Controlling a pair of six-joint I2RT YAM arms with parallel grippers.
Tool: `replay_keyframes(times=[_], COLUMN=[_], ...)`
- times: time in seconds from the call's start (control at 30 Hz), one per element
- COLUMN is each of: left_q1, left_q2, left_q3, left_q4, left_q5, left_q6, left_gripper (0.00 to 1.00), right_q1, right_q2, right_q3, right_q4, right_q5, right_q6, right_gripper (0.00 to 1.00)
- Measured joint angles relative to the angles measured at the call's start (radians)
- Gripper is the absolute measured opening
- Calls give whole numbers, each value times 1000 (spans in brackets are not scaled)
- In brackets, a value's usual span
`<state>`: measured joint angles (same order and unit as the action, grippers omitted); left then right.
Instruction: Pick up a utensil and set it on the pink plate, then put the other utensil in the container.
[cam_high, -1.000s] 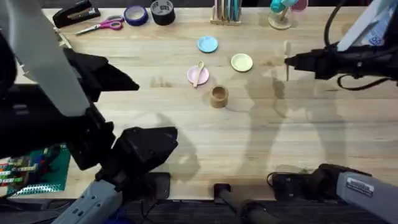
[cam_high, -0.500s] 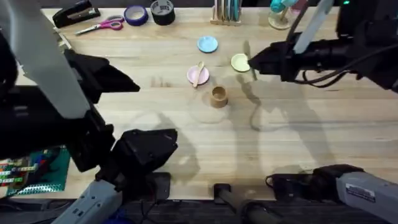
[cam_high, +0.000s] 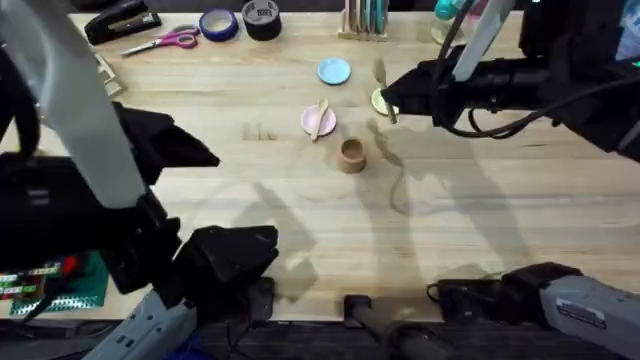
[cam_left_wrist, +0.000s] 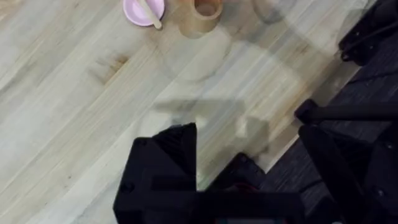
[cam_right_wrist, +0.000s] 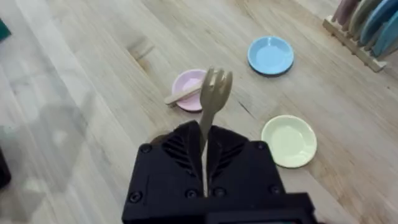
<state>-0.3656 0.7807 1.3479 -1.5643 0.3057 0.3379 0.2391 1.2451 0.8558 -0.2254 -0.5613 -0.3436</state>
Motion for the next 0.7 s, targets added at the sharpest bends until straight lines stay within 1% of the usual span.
replay_keyframes(times=[0.2, 0.27, 0.33, 0.43, 0.57, 0.7], left_q1=[0, 0, 0, 0, 0, 0], left_q2=[0, 0, 0, 0, 0, 0], left_q3=[0, 0, 0, 0, 0, 0], left_q4=[-1, -3, -2, -2, -3, -3], left_q5=[-22, -26, -30, -35, -37, -37], left_q6=[16, 23, 27, 29, 34, 41], left_gripper=[995, 995, 995, 995, 995, 995], right_q1=[0, 0, 0, 0, 0, 0], right_q2=[-67, -97, -132, -177, -219, -222], right_q3=[-3, -23, -67, -156, -279, -352], right_q4=[2, 18, 58, 172, 374, 514], right_q5=[-8, -8, -6, 1, 9, 13], right_q6=[72, 83, 101, 134, 185, 220], right_gripper=[33, 33, 33, 33, 33, 33])
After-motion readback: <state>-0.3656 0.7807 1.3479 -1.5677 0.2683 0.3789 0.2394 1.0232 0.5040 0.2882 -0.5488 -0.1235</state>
